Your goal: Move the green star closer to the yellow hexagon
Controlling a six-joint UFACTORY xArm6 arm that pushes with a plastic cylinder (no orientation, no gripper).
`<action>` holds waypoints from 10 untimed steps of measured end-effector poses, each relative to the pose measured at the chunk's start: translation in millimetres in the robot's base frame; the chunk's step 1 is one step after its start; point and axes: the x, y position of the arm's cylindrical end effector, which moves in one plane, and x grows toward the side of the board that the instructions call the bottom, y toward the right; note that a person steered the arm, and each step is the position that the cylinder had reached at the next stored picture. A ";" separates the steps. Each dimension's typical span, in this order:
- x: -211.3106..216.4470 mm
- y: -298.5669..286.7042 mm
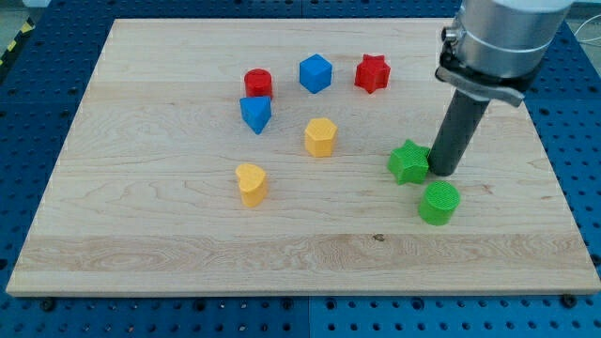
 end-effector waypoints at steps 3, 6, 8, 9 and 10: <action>-3.7 -0.7; 33.4 -38.5; 33.4 -40.0; 33.4 -36.0; 30.7 -36.1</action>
